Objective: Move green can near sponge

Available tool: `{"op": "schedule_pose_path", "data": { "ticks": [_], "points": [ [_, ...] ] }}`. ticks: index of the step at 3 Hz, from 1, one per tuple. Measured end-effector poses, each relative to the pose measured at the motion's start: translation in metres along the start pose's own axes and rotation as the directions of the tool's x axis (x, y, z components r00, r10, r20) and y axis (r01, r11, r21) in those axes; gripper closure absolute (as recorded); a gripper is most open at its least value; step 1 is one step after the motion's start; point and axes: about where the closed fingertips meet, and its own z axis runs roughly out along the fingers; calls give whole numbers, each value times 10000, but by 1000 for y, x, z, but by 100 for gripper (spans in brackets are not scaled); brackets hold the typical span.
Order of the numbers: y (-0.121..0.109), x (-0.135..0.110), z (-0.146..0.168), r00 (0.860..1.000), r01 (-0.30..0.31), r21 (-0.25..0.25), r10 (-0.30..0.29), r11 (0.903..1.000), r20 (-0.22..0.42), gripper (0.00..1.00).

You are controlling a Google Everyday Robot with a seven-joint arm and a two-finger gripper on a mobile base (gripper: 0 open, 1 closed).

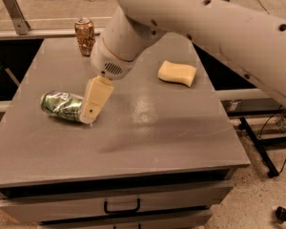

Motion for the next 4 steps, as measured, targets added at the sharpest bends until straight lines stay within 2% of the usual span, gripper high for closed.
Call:
{"op": "schedule_pose_path", "data": {
  "ticks": [1,2,3,4],
  "points": [
    [13,-3,34,9992,-396,-514,399,9979,49,0],
    [22,-8,53,9978,-633,-878,646,9941,121,18],
    [28,-19,62,9963,-809,-1156,838,9900,204,42],
    [27,-17,65,9949,-981,-1202,999,9879,97,64]
  ]
}}
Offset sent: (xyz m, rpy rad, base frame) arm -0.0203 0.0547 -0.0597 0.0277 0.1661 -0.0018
